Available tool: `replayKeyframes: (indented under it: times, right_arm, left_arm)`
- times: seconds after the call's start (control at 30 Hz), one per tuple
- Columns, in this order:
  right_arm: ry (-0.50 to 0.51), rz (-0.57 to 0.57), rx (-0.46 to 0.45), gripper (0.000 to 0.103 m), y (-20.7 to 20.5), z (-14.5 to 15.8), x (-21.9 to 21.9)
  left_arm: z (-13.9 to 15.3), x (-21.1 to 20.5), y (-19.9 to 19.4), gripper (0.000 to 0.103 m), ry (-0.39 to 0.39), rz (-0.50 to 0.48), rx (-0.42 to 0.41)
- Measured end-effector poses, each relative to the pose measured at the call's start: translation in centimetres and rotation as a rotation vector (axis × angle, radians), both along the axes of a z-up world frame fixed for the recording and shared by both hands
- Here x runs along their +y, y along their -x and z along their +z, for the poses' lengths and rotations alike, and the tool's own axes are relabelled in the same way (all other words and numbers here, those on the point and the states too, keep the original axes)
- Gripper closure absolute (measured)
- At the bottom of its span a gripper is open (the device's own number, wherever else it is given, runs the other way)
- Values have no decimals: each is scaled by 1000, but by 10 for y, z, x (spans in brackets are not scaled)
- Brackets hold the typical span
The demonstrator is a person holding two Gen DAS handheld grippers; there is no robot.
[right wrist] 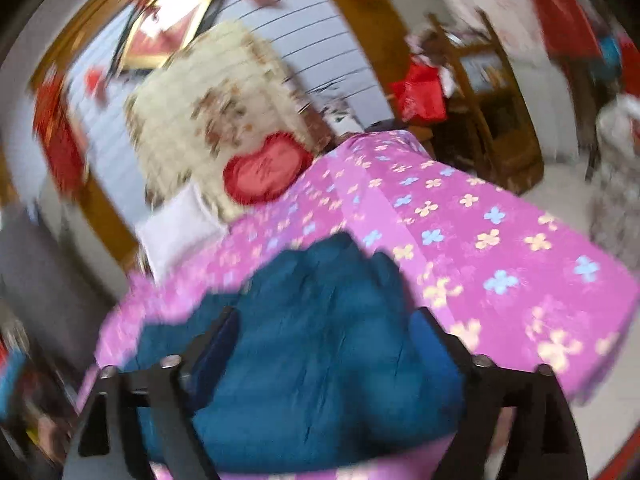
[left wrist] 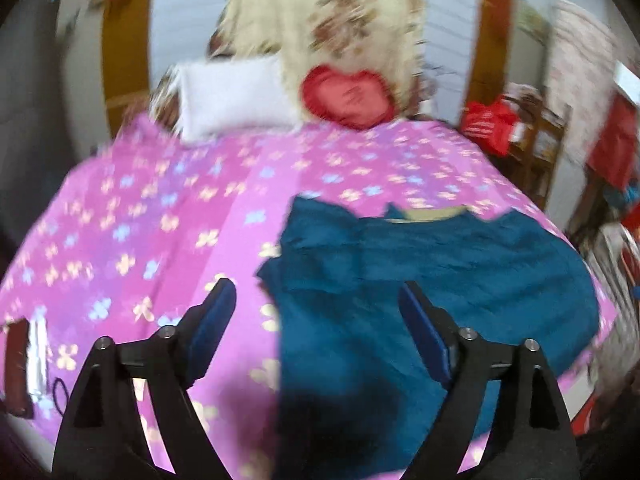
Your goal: Fold large clothes
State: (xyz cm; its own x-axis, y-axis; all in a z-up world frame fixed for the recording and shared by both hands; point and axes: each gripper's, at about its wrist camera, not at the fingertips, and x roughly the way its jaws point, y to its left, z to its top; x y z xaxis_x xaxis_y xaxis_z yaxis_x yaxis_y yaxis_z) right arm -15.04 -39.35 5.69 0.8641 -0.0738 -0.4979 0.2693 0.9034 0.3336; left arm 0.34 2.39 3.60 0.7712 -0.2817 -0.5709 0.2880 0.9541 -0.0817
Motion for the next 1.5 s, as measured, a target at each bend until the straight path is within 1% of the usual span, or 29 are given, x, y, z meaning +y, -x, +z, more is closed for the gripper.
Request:
replayKeyframes:
  times: [0.03, 0.1, 0.17, 0.27, 0.4, 0.47, 0.5, 0.53, 0.57, 0.63, 0.67, 0.7, 0.73, 0.83, 1.0, 1.27, 1.5]
  right_arm:
    - [57, 2, 18, 3, 15, 3, 25]
    - [139, -10, 57, 2, 39, 0, 56]
    - [193, -29, 87, 2, 60, -2, 82]
    - [265, -52, 132, 2, 85, -10, 111]
    - [290, -45, 166, 2, 104, -16, 130]
    - [286, -39, 174, 2, 112, -18, 135]
    - [299, -33, 179, 2, 115, -18, 139]
    - [307, -31, 184, 2, 117, -19, 141]
    - [313, -32, 187, 2, 117, -18, 143]
    - [319, -23, 178, 2, 121, -18, 148]
    - [317, -15, 178, 2, 123, -18, 149]
    - [318, -13, 179, 2, 123, -18, 150]
    - [320, -7, 178, 2, 125, -18, 152]
    - [332, 7, 175, 2, 128, -17, 159]
    - [335, 22, 166, 2, 131, -15, 166]
    - [326, 33, 169, 2, 129, -16, 167]
    - [348, 48, 173, 2, 127, -17, 171]
  left_arm:
    - [3, -5, 11, 18, -3, -31, -7]
    - [3, -22, 41, 18, -20, -94, 3]
    - [1, -31, 60, 18, -35, -100, -2]
    - [0, -45, 86, 18, -94, -85, -25]
    - [-7, -54, 109, 18, -222, -8, -77]
    - [-15, -53, 113, 18, -239, 17, -77]
    - [-20, -53, 115, 18, -247, 27, -61]
    - [-26, -53, 113, 18, -244, 25, -30]
    - [-29, -52, 114, 18, -223, 16, -4]
    - [-33, -50, 117, 18, -148, -19, 48]
    - [-33, -52, 119, 18, -130, -37, 71]
    - [-33, -54, 120, 18, -126, -55, 89]
    - [-33, -58, 122, 18, -138, -63, 98]
    - [-31, -66, 130, 18, -178, -48, 98]
    - [-26, -71, 143, 18, -189, -40, 79]
    - [-23, -71, 147, 18, -172, -65, 80]
    - [-23, -69, 147, 18, -164, -67, 84]
